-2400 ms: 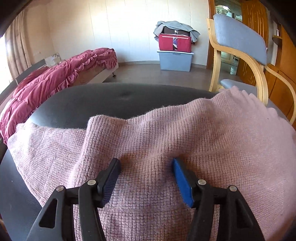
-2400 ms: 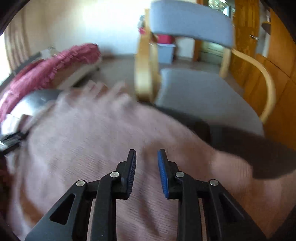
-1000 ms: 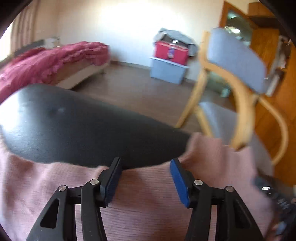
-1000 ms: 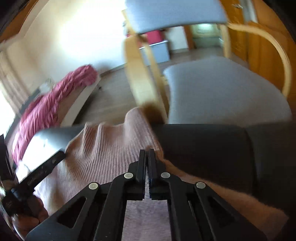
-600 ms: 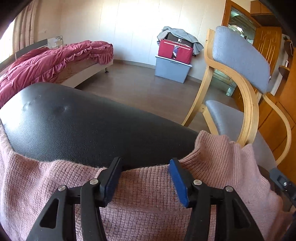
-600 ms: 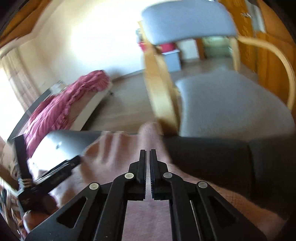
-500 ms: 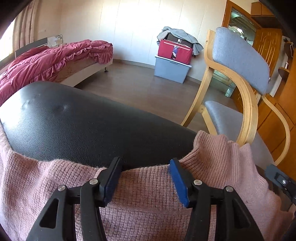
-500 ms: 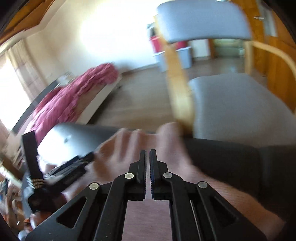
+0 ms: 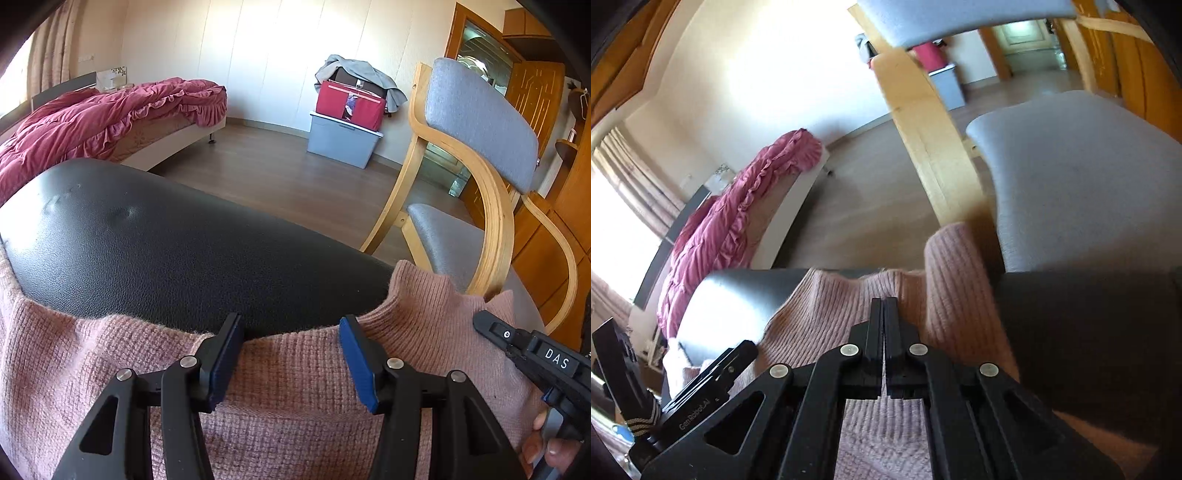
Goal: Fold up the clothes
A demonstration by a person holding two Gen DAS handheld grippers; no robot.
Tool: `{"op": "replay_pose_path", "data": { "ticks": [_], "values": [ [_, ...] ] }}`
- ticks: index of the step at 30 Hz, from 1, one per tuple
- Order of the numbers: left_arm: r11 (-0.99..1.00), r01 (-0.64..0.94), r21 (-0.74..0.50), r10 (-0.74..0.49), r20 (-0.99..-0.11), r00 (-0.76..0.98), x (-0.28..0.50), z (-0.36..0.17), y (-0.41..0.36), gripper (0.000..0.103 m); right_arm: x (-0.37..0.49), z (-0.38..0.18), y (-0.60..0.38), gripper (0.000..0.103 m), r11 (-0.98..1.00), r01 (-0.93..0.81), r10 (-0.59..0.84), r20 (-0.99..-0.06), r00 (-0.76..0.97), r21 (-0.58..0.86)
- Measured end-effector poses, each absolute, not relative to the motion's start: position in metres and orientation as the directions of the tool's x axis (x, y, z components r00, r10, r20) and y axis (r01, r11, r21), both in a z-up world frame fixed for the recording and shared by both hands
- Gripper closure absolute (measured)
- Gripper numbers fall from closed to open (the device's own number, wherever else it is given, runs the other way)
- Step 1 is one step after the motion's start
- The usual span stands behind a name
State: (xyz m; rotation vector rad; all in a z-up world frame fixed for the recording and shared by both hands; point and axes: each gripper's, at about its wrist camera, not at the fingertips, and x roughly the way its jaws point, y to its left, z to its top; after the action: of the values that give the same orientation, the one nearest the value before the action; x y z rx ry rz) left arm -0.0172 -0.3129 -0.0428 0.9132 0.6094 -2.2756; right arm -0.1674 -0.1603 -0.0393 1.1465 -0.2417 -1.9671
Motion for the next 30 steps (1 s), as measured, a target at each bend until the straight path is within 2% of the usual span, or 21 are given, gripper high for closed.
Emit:
{"op": "replay_pose_path", "data": {
  "ticks": [4, 6, 10, 12, 16, 23, 27, 30],
  "values": [
    [-0.709, 0.678, -0.192, -0.359, -0.730, -0.582, -0.018, -0.044, -0.314, 0.049, -0.170, -0.033, -0.151, 0.100, -0.579, 0.562, -0.792, -0.570, -0.217, 0.590],
    [-0.709, 0.679, -0.189, -0.361, -0.730, -0.580, -0.018, -0.044, -0.313, 0.049, -0.166, -0.026, -0.147, 0.100, -0.576, 0.580, -0.796, -0.557, -0.237, 0.576],
    [-0.697, 0.694, -0.180, -0.378, -0.730, -0.569, -0.016, -0.044, -0.313, 0.049, -0.159, -0.031, -0.158, 0.100, -0.612, 0.615, -0.746, -0.621, -0.239, 0.498],
    [-0.689, 0.703, -0.177, -0.387, -0.730, -0.563, -0.014, -0.043, -0.314, 0.049, -0.163, -0.034, -0.156, 0.103, -0.649, 0.591, -0.718, -0.641, -0.271, 0.479],
    [-0.682, 0.711, -0.172, -0.395, -0.731, -0.556, -0.013, -0.043, -0.314, 0.050, -0.171, -0.039, -0.153, 0.103, -0.720, 0.539, -0.658, -0.677, -0.331, 0.436],
    [-0.683, 0.713, -0.156, -0.401, -0.736, -0.545, -0.015, -0.043, -0.314, 0.050, -0.160, -0.030, -0.154, 0.100, -0.718, 0.563, -0.656, -0.669, -0.349, 0.410],
    [-0.684, 0.713, -0.151, -0.402, -0.738, -0.542, -0.015, -0.042, -0.315, 0.050, -0.139, -0.013, -0.164, 0.089, -0.735, 0.633, -0.598, -0.672, -0.436, 0.243],
    [-0.683, 0.714, -0.151, -0.403, -0.737, -0.542, -0.016, -0.043, -0.315, 0.050, -0.133, -0.022, -0.181, 0.087, -0.762, 0.639, -0.503, -0.723, -0.474, 0.111]
  ]
}}
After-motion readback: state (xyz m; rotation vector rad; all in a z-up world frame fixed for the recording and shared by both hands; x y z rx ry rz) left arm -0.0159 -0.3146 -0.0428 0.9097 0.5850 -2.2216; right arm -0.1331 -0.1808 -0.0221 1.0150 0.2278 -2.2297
